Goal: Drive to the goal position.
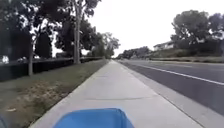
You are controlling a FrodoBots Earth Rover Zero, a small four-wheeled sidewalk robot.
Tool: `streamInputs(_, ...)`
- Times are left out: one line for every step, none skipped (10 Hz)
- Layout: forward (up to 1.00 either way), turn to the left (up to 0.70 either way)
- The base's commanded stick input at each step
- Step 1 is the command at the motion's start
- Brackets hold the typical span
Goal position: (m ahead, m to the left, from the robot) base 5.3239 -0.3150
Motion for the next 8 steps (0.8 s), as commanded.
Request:
streamInputs(1.0, 0.0)
streamInputs(1.0, 0.0)
streamInputs(1.0, 0.0)
streamInputs(1.0, 0.0)
streamInputs(1.0, 0.0)
streamInputs(1.0, 0.0)
streamInputs(1.0, 0.0)
streamInputs(1.0, 0.0)
